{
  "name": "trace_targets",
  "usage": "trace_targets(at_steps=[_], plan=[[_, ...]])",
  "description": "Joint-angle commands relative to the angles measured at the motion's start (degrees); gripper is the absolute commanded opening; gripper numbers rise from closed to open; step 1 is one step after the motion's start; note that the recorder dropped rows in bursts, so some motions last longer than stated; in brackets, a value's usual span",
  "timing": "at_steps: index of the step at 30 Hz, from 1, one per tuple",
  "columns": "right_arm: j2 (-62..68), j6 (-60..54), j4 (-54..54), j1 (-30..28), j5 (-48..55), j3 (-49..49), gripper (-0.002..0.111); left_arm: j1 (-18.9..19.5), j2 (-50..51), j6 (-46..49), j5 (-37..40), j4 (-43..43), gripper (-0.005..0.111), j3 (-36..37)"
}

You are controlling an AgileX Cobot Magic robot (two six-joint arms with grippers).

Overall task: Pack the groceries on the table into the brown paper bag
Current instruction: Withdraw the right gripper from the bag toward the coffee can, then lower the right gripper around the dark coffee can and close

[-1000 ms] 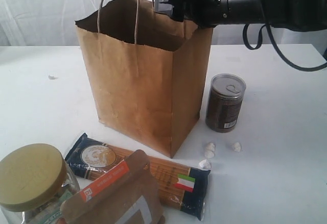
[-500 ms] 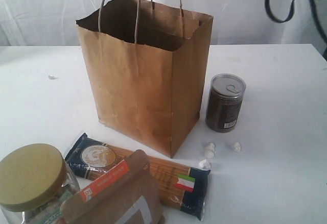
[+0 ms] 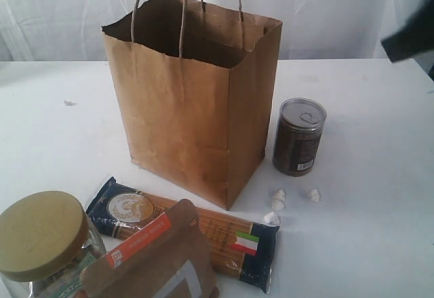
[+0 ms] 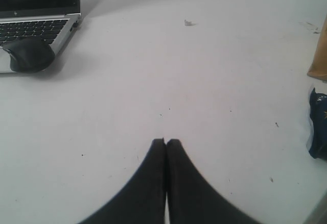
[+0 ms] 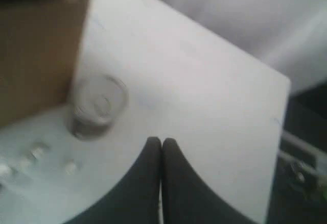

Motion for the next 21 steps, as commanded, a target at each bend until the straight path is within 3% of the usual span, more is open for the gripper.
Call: trace_targets(at_steps=[1,8,11,16,21], plan=[[-0.11,10.82,-8.59,-0.04,-0.65,7.69,0.000,0.05,-0.25,-0.07,-0.28,-0.42,0.000,0.21],[4.37,12.07,-3.10,-0.04,-18.88,19.47,0.000,0.05,-0.25,-0.07,-0.28,-0.42,0.000,0.21],[5.98,11.87,0.73,-0.04,-20.05,19.61,0.001,0.05,-0.25,-0.07,-0.28,-0.42,0.000,0.21],[6.14,-0.72,12.13,0.07,-20.26,19.48,0.020,0.05,-0.25,-0.07,-0.28,-0.42,0.000,0.21],[6.14,-12.28,26.79,0.07,-20.24,19.40,0.027,0.05,-0.25,-0.07,-0.28,-0.42,0.000,0.21]])
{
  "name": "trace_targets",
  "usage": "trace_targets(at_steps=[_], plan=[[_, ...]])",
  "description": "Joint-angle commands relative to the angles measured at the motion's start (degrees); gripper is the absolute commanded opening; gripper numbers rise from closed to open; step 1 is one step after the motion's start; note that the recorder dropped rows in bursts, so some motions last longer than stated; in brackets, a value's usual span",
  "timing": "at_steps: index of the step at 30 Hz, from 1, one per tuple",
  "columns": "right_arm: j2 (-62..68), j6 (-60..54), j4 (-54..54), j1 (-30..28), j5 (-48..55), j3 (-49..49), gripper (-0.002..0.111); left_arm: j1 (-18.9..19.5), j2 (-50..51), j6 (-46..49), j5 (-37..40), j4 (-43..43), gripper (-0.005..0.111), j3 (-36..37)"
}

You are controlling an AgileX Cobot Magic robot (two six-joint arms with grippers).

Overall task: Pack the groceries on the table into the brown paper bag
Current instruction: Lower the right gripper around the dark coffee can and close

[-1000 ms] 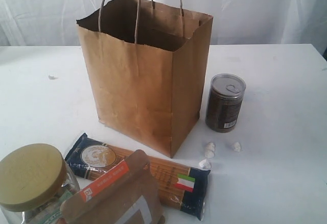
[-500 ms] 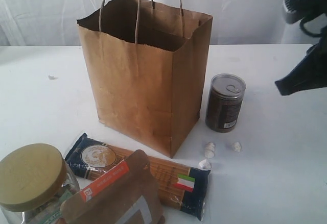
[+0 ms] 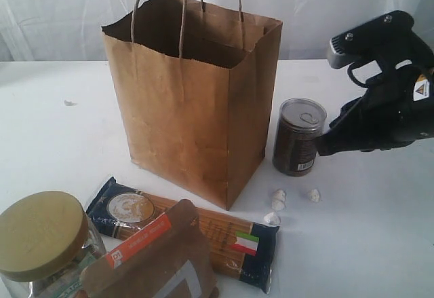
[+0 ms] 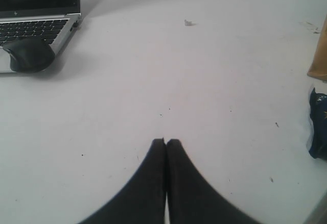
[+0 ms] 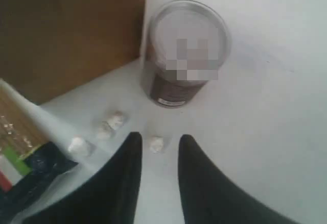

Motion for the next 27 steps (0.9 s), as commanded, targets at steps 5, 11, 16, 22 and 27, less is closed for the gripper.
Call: trace_targets(at_steps=[5,11,16,22,27], plan=[[-0.09,-20.59,21.00,0.07,2.95,-0.05,0.027,0.05,-0.25,-0.07,-0.28,-0.42,0.000,0.21],[-1.31,-24.84,23.23,0.07,7.33,-0.05,0.027,0.05,-0.25,-0.07,-0.28,-0.42,0.000,0.21],[-1.20,-24.84,22.04,0.07,7.10,-0.05,0.030,0.05,-0.25,-0.07,-0.28,-0.42,0.000,0.21],[-0.03,-24.84,21.86,0.07,1.39,-0.05,0.074,0.05,-0.25,-0.07,-0.28,-0.42,0.000,0.21],[2.39,-24.84,19.03,0.07,-7.81,-0.05,0.090,0.05,-0.25,-0.07,-0.28,-0.42,0.000,0.21]])
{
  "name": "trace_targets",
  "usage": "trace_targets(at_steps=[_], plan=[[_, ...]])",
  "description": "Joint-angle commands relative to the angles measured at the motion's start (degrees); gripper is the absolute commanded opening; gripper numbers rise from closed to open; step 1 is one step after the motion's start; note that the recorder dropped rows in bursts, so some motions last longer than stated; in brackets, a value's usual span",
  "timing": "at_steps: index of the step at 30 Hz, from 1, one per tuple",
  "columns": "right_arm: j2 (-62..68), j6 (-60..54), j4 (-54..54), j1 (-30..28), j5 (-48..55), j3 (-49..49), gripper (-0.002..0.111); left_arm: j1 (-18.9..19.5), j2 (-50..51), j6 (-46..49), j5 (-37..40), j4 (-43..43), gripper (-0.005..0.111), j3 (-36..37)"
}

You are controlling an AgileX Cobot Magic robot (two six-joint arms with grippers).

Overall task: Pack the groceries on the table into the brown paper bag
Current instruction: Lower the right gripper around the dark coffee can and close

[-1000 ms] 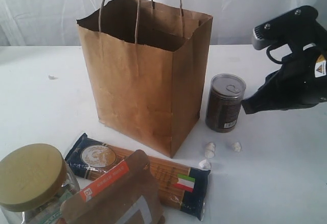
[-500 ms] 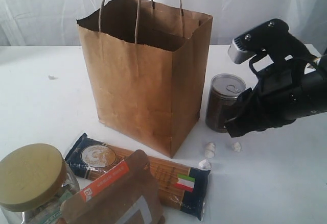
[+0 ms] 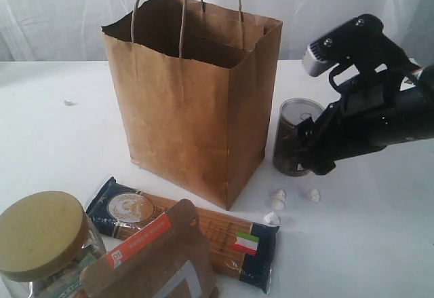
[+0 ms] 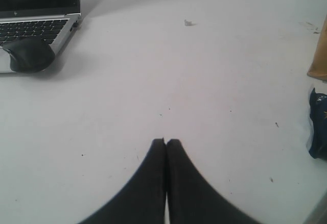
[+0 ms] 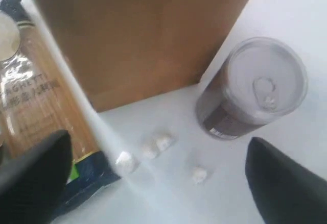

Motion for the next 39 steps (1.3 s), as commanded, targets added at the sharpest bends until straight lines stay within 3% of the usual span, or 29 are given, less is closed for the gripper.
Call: trace_targets(at_steps=[1,6,12,19,36,39], plan=[[2.18,-0.30,-2.13,0.07,-7.71,-0.05,0.090,0.05,-0.25,-0.07,-0.28,-0.42,0.000,0.21],[5.94,-0.30,-4.18,-0.04,-12.50,-0.05,0.090,0.05,-0.25,-0.07,-0.28,-0.42,0.000,0.21],[11.96,8.38,-4.36,-2.41,-20.15,-0.41,0.090,0.05,-0.25,-0.07,-0.28,-0.42,0.000,0.21],[18.22,6.61,-4.36,-5.25,-19.45,-3.15,0.090,0.05,-0.25,-0.07,-0.28,-0.42,0.000,0.21],[27.84,5.47,-4.25,-5.25,-19.81,-8.22,0.090,0.05,-0.25,-0.07,-0.28,-0.42,0.000,0.21],[27.99,5.47,-4.25,-5.25,-19.95,-8.22,0.085,0.05,-0.25,-0.07,-0.28,-0.42,0.000,0.21]])
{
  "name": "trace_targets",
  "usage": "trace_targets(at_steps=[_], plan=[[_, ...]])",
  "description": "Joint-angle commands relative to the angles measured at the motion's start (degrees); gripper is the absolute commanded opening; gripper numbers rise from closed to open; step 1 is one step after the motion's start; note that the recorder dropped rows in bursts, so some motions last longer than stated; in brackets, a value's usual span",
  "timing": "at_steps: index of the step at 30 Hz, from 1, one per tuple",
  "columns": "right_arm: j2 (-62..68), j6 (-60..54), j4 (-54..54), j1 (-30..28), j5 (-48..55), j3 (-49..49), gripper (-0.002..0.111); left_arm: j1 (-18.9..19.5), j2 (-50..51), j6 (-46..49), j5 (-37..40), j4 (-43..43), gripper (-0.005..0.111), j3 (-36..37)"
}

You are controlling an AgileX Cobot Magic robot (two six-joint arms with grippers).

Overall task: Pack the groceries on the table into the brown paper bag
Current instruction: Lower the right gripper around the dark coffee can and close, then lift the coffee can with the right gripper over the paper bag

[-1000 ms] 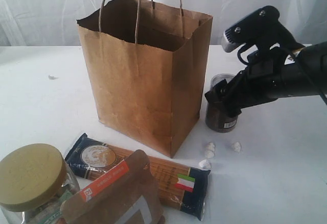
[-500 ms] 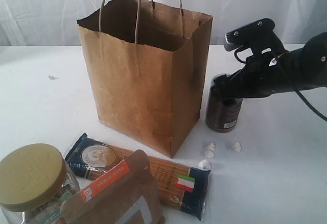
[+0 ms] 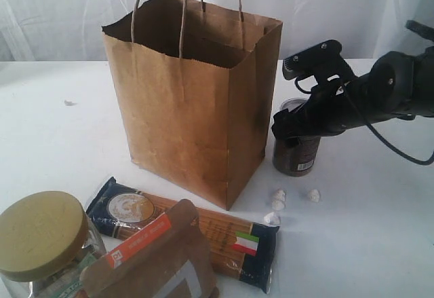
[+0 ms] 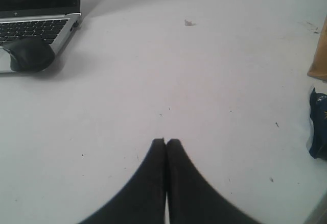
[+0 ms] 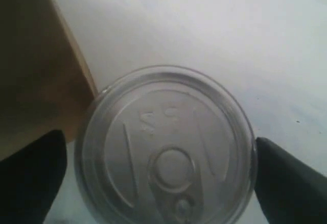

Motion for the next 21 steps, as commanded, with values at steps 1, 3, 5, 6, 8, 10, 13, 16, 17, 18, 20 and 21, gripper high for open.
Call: trace_targets(at_steps=[1,3,5,6,8,10,13,16,17,18,20,21], plan=[[0.13,-0.55,0.01,-0.32,-0.65,-0.36,0.083,0.05,-0.25,-0.07,-0.28,-0.42,0.000,0.21],[0.13,-0.32,0.13,-0.32,-0.89,-0.36,0.076,0.05,-0.25,-0.07,-0.28,-0.42,0.000,0.21],[0.13,-0.32,0.23,-0.32,-0.75,-0.36,0.068,0.05,-0.25,-0.07,-0.28,-0.42,0.000,0.21],[0.13,-0.32,0.23,-0.32,-0.41,-0.36,0.065,0.05,-0.25,-0.07,-0.28,-0.42,0.000,0.21],[0.13,-0.32,0.23,-0.32,0.33,-0.36,0.055,0.05,-0.25,-0.07,-0.28,-0.42,0.000,0.21],[0.13,-0.32,0.23,-0.32,1.13,-0.36,0.045,0.05,-0.25,-0.07,-0.28,-0.42,0.000,0.21],[0.13,-0.32,0.23,-0.32,2.01,-0.36,0.032,0.05,-0.25,-0.07,-0.28,-0.42,0.000,0.21],[-0.44,-0.32,0.23,-0.32,2.40,-0.36,0.025,0.05,-0.25,-0.07,-0.28,-0.42,0.000,0.21],[-0.94,-0.32,0.23,-0.32,2.56,-0.36,0.024,0.05,-0.25,-0.07,-0.28,-0.42,0.000,0.21],[-1.53,-0.32,0.23,-0.32,2.80,-0.36,0.023,0.05,-0.25,-0.07,-0.28,-0.42,0.000,0.21],[-3.01,-0.32,0.23,-0.32,3.43,-0.36,0.022,0.05,-0.25,-0.07,-0.28,-0.42,0.000,0.21],[-4.01,-0.23,0.23,-0.32,3.99,-0.36,0.022,0.05,-0.25,-0.07,-0.28,-0.42,0.000,0.21]])
